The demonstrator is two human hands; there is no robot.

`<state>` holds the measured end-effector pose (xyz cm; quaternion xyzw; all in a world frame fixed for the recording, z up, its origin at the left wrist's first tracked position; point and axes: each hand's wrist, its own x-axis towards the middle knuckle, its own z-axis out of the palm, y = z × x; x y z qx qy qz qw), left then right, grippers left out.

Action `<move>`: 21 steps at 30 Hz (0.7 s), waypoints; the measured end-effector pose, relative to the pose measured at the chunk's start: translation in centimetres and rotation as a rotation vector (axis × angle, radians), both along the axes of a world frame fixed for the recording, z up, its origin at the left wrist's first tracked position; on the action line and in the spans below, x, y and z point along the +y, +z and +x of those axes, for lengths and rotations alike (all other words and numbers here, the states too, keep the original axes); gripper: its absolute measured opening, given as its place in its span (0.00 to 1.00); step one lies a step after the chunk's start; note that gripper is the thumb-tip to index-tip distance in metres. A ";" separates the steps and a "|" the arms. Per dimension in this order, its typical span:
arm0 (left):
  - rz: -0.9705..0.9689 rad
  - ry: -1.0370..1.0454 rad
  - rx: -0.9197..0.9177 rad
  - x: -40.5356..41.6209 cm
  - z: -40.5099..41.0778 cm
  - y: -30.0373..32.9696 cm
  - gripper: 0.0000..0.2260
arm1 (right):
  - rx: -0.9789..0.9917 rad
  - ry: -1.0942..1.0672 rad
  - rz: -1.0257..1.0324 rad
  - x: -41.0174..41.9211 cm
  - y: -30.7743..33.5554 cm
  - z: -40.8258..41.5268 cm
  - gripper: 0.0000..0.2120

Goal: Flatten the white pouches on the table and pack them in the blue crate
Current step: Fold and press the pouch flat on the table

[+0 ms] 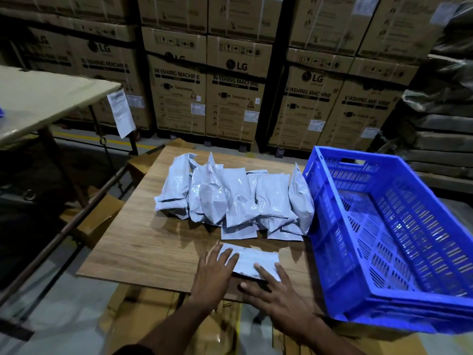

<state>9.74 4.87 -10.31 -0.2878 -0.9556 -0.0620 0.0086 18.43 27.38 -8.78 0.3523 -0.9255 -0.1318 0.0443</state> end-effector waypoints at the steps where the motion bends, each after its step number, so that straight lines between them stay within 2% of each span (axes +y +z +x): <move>1: 0.010 -0.013 0.014 -0.2 -0.1 -0.1 0.31 | 0.083 0.064 -0.015 0.2 0.1 0.0 0.23; 3: 0.031 -0.042 0.069 -0.4 -0.1 -0.2 0.28 | 0.147 0.084 -0.033 0.3 0.7 -0.7 0.15; 5: 0.052 -0.041 0.113 -0.4 0.0 -0.3 0.25 | 0.089 0.043 -0.074 0.0 1.8 -1.8 0.11; 7: 0.081 0.015 0.143 -0.3 0.2 0.2 0.23 | 0.059 0.001 -0.224 -0.5 2.6 -2.6 0.09; 9: 0.163 0.098 0.188 -0.3 0.5 0.8 0.26 | 0.045 -0.102 -0.382 -1.0 3.8 -3.0 0.08; 10: 0.210 0.125 0.214 -0.4 0.8 1.1 0.28 | 0.037 -0.174 -0.480 -1.2 4.3 -3.1 0.09; 12: 0.274 0.116 0.263 -0.8 1.3 1.5 0.29 | -0.042 -0.290 -0.818 -1.2 5.0 -3.0 0.13; 14: 0.281 0.060 0.273 -1.0 1.3 1.2 0.28 | -0.182 -0.413 -1.162 -1.0 5.3 -3.0 0.18; 15: 0.260 0.035 0.258 -1.1 1.2 1.0 0.28 | -0.273 -0.473 -1.237 -0.8 5.4 -3.2 0.19; 18: 0.103 -0.009 0.126 -0.8 1.0 -0.5 0.27 | -0.395 -0.580 -1.153 0.4 4.9 -3.9 0.20; 21: 0.018 0.018 -0.007 -0.4 1.4 -2.0 0.24 | -0.180 -0.528 -0.896 0.7 4.0 -4.2 0.21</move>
